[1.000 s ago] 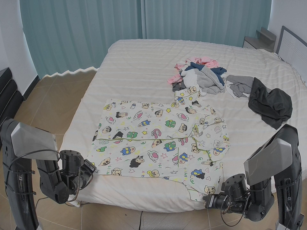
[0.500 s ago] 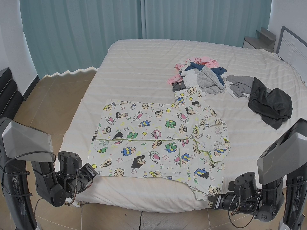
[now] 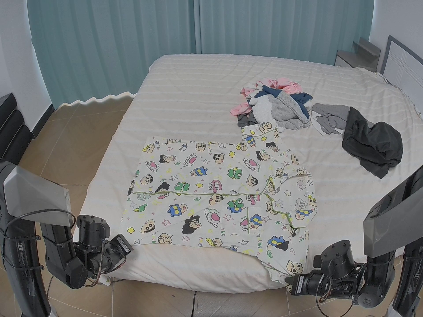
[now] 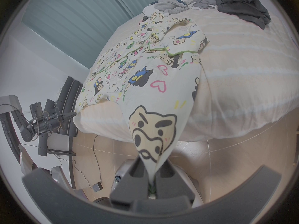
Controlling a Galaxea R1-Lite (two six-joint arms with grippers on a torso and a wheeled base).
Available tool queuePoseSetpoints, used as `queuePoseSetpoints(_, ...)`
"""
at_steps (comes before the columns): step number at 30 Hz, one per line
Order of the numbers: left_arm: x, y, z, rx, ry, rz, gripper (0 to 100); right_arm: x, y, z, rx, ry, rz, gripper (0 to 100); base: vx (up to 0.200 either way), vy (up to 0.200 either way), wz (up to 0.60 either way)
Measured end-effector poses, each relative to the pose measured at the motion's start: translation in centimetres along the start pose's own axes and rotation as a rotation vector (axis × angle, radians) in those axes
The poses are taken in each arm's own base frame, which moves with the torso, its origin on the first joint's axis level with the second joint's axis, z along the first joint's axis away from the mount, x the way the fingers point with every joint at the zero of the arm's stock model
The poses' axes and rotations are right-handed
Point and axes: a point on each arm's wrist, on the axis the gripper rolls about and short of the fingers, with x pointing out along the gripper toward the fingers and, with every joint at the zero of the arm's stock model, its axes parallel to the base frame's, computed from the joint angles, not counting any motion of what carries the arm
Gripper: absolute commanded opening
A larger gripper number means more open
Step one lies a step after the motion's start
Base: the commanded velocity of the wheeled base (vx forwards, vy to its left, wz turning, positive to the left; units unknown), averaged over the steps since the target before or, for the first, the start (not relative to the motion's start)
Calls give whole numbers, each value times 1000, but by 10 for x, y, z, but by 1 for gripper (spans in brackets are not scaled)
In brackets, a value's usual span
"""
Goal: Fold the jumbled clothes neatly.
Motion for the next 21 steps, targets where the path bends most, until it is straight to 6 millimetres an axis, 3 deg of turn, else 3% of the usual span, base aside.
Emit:
queuePoseSetpoints(13,10,4,17,46,-38,-18,0,-5,3,5,2,-31,20,0,0,0,0)
queuePoseSetpoints(14,10,5,19,60,-36,-25,100,-5,3,5,2,-32,20,0,0,0,0)
queuePoseSetpoints(21,8,22,47,161,28,-173,100,-5,3,5,15,-35,22,0,0,0,0)
